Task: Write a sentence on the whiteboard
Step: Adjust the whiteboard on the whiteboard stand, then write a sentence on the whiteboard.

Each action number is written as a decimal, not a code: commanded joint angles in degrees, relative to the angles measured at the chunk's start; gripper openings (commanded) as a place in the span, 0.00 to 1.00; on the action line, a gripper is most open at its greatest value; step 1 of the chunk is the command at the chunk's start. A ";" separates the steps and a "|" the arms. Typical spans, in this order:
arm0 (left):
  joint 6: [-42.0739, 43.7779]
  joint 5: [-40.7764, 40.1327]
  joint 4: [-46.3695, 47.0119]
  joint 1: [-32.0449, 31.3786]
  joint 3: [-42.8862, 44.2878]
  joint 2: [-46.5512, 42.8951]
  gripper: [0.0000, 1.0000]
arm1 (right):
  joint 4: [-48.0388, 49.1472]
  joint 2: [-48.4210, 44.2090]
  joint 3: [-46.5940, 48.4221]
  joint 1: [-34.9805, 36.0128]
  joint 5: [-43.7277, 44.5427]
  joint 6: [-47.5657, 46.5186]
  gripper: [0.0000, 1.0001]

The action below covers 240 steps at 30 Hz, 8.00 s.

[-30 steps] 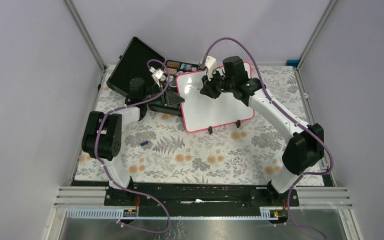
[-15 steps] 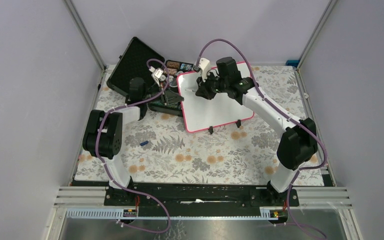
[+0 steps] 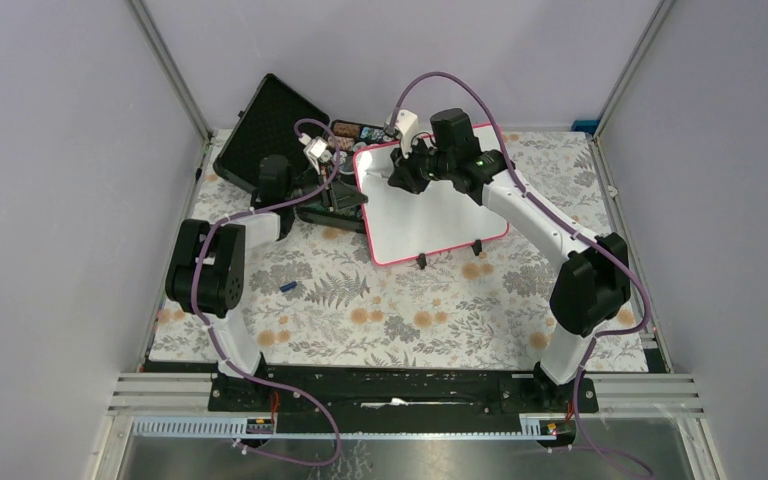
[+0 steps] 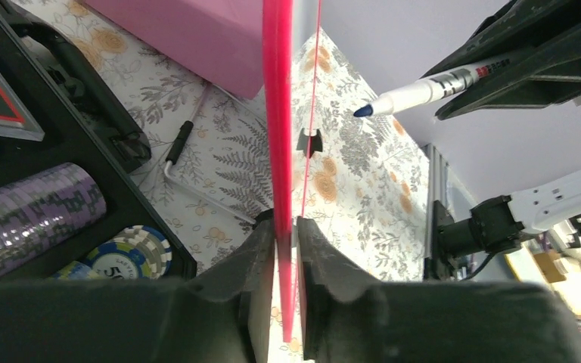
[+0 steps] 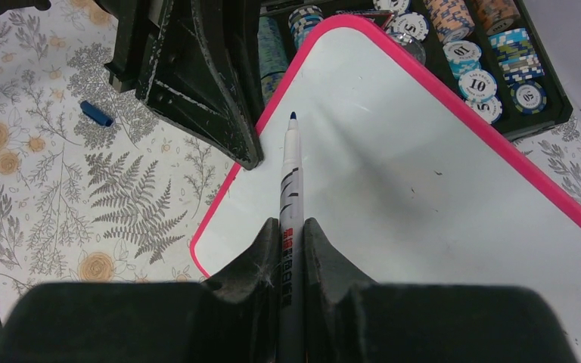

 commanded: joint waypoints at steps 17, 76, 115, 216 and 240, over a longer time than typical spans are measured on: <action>-22.20 6.59 33.80 0.01 4.03 8.56 0.18 | -2.65 -1.51 6.07 -2.33 -4.69 2.38 0.00; 6.41 3.31 2.92 -2.34 -0.83 -0.36 0.00 | -3.76 3.82 6.08 0.38 0.85 -1.31 0.00; 7.38 3.23 1.60 -2.36 0.03 0.29 0.00 | -7.93 1.73 3.55 -3.49 -3.46 -3.08 0.00; 9.60 3.23 -1.13 -2.35 0.29 0.19 0.00 | -9.90 -0.38 -1.62 -4.00 -3.94 -5.28 0.00; 9.44 3.13 -1.05 -2.36 0.03 -0.31 0.00 | -10.39 -0.29 1.31 -6.26 -0.90 -5.48 0.00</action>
